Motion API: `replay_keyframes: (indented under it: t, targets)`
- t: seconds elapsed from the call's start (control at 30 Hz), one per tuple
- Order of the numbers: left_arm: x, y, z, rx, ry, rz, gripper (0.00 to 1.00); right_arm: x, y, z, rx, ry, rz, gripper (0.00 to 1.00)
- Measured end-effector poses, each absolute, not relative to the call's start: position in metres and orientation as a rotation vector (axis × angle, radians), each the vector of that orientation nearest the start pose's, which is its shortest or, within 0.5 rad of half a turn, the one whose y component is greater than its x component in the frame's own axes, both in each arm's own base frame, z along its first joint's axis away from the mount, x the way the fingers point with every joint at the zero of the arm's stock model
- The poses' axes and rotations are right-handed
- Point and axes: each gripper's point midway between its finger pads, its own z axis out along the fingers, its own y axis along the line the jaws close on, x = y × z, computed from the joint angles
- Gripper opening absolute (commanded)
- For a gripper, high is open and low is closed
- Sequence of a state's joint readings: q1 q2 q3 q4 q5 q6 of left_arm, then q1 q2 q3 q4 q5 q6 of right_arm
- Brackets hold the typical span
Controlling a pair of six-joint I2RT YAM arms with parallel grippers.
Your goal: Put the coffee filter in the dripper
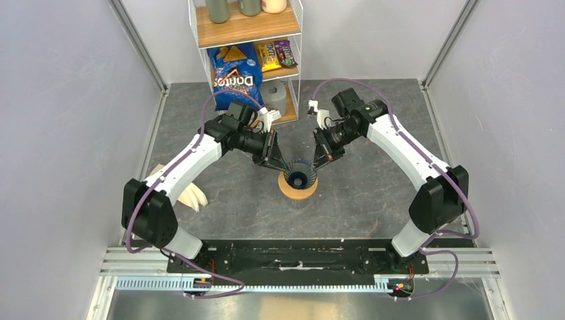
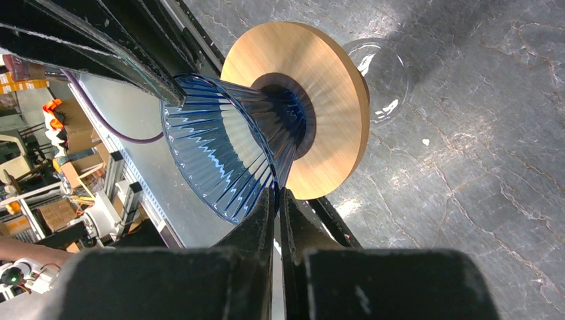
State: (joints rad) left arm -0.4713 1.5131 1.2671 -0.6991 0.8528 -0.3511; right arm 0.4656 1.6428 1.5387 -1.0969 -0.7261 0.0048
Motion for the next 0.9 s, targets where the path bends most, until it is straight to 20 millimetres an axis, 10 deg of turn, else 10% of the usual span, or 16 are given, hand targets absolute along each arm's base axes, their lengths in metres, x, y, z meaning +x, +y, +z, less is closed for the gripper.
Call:
replay_keyframes:
  t: [0.9]
  targets:
    - [0.2312, -0.2761, 0.2051, 0.538, 2.553, -1.408, 0.02, 0.2418, 0.2505, 0.2038, -0.790, 2.649, 1.133, 0.00]
